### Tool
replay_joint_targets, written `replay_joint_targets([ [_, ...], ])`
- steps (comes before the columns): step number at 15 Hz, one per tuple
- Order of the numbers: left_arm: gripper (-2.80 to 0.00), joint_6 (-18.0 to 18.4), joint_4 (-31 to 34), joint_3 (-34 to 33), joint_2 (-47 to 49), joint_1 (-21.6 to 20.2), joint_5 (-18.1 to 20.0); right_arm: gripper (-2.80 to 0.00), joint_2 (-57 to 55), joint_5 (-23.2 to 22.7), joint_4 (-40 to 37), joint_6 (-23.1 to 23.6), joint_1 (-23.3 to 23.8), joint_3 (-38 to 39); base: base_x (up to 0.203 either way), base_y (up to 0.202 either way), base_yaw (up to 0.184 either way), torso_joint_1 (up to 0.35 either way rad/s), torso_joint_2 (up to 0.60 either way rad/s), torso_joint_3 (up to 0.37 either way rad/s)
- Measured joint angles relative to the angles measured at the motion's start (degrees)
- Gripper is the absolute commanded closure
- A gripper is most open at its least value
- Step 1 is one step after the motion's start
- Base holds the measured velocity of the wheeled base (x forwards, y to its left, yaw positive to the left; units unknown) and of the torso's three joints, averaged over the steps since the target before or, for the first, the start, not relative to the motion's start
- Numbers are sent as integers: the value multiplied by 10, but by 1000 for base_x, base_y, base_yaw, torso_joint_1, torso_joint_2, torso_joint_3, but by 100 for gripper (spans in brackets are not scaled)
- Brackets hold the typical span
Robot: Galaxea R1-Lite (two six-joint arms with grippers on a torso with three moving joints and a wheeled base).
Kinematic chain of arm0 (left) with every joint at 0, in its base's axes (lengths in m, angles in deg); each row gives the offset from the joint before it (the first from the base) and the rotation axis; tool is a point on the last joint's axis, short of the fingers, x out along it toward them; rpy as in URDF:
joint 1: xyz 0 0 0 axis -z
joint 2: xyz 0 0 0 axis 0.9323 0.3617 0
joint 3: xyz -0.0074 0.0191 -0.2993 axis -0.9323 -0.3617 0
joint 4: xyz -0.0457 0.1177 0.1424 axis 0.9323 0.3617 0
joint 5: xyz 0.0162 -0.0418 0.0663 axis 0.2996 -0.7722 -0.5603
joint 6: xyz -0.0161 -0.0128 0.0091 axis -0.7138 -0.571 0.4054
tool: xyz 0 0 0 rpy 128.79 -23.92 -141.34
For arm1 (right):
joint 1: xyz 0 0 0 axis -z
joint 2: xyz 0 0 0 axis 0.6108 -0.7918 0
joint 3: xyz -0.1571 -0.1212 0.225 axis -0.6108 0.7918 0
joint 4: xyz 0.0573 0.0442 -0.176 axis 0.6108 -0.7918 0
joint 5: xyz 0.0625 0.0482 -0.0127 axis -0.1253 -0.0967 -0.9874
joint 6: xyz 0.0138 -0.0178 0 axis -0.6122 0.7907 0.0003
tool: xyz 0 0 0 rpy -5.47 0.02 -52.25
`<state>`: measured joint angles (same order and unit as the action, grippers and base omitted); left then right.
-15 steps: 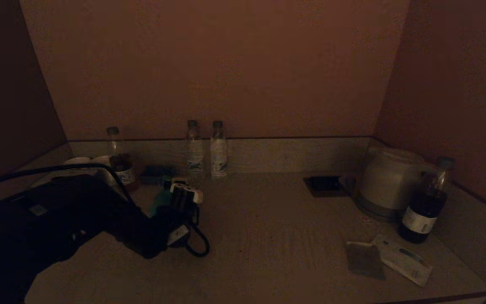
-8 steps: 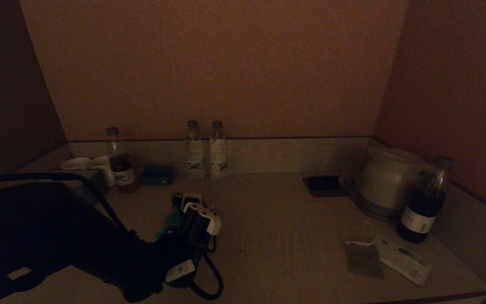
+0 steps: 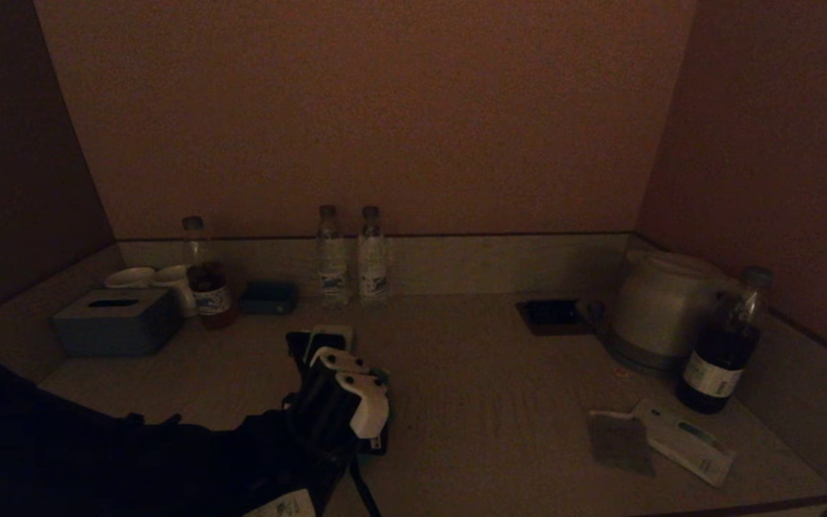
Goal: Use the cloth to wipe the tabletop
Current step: Sweep the stains on the table
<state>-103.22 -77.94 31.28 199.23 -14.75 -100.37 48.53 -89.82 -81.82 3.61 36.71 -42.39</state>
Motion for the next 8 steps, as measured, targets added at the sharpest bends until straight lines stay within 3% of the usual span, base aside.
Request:
replay_joint_targets([
  [3,0,12,4,25,-38,-6,0,0,0,0,0,0,0,0,0,0,0,0,0,0],
  [8,0,72,-37,139,-50,-75,3,0,0,0,0,0,0,0,0,0,0,0,0,0],
])
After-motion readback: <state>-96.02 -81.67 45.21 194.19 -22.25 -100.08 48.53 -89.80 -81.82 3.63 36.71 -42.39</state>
